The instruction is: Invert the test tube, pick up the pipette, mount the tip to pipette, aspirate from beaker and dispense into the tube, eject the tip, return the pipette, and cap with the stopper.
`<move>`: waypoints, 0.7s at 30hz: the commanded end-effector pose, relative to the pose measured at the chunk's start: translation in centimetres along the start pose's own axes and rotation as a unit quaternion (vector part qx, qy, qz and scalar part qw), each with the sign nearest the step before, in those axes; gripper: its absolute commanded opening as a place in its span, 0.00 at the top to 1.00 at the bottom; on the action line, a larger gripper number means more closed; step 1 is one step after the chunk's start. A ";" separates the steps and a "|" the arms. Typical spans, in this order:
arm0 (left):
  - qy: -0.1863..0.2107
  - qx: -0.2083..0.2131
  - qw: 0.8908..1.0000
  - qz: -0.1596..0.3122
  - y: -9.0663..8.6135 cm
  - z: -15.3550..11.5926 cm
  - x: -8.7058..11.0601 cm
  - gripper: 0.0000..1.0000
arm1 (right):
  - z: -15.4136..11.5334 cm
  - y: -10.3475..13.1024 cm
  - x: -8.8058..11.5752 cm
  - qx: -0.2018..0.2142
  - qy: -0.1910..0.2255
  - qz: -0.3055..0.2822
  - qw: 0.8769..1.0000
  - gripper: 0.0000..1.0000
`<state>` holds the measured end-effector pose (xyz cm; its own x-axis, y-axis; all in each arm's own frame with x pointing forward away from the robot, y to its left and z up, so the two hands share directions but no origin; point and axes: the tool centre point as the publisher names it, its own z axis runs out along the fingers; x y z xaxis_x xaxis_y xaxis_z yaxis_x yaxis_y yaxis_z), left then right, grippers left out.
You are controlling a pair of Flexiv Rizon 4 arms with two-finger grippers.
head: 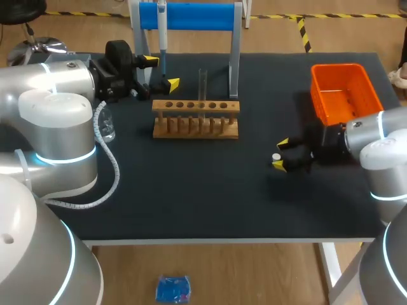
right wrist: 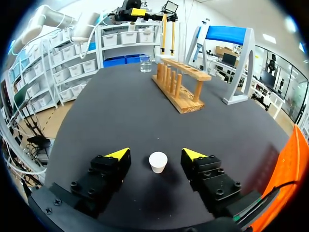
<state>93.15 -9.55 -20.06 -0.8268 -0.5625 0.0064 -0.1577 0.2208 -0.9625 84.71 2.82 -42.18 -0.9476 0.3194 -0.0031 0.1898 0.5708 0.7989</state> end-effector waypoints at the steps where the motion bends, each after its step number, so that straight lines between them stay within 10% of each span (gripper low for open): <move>1: -0.001 0.000 1.000 0.000 0.0 0.1 0.1 0.00 | 0.4 0.0 -0.1 0.002 0.000 0.000 1.000 0.36; 21: -0.001 0.000 1.000 0.000 0.0 0.1 0.1 0.00 | 1.2 -0.5 -0.5 0.006 -0.003 0.007 1.000 0.31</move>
<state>93.15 -9.55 -20.06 -0.8268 -0.5625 0.0064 -0.1577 0.2208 -0.9625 85.27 3.13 -43.12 -0.9432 0.3322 0.0056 0.2072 0.5751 0.7914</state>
